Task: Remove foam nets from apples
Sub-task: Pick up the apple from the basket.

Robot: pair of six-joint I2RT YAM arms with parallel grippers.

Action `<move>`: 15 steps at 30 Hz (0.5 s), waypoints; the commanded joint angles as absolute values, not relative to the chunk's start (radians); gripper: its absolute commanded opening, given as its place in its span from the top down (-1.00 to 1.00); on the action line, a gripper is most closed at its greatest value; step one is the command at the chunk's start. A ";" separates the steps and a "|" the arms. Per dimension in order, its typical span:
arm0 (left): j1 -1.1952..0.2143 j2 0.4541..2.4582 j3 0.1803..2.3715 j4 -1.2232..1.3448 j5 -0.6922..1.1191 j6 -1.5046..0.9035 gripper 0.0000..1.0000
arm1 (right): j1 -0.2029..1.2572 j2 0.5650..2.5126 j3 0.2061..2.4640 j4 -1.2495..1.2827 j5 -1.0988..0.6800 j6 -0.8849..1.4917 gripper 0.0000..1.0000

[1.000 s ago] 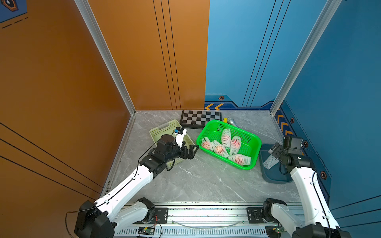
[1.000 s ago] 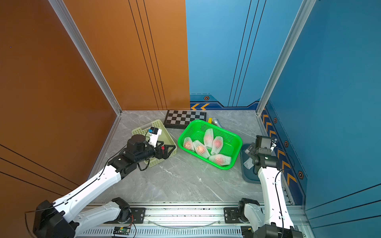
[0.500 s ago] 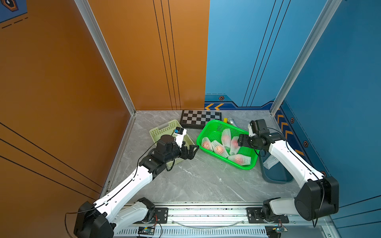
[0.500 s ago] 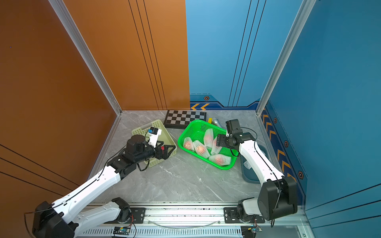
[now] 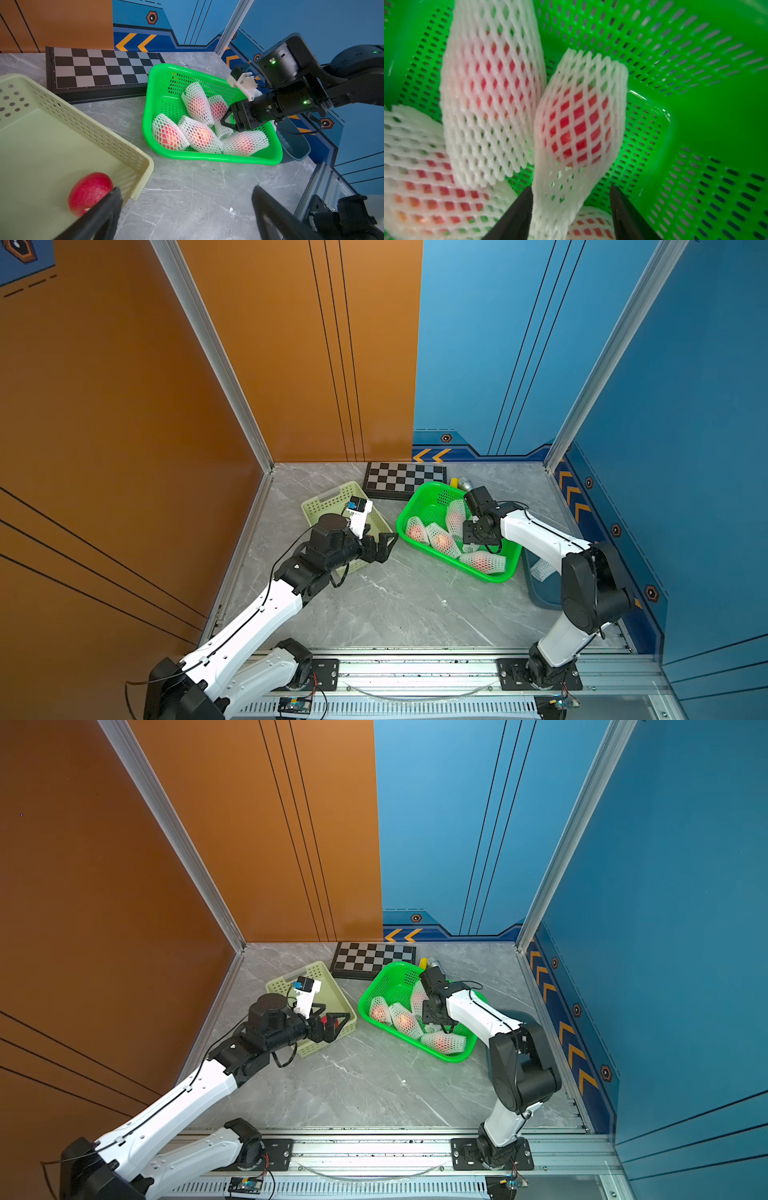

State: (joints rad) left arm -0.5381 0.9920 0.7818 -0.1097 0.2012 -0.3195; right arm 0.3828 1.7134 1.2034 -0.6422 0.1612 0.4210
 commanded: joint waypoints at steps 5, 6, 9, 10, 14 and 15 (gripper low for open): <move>-0.545 0.963 0.777 -0.150 0.173 -0.295 -0.95 | 0.414 1.752 1.244 -0.626 0.276 0.459 0.39; -0.543 0.962 0.777 -0.150 0.172 -0.293 -0.96 | 0.414 1.750 1.243 -0.626 0.278 0.460 0.49; -0.543 0.964 0.781 -0.150 0.174 -0.294 -0.95 | 0.414 1.741 1.238 -0.626 0.290 0.462 0.75; -0.543 0.966 0.781 -0.150 0.175 -0.295 -0.96 | 0.414 1.735 1.234 -0.626 0.294 0.462 0.81; -0.545 0.974 0.790 -0.150 0.181 -0.295 -0.95 | 0.414 1.692 1.225 -0.627 0.303 0.454 1.00; -0.545 0.976 0.792 -0.150 0.181 -0.294 -0.95 | 0.414 1.677 1.225 -0.627 0.306 0.450 1.00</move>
State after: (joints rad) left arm -0.5381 0.9764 0.7818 -0.1314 0.1860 -0.3103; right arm 0.4099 1.7363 1.2209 -0.6270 0.2665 0.4500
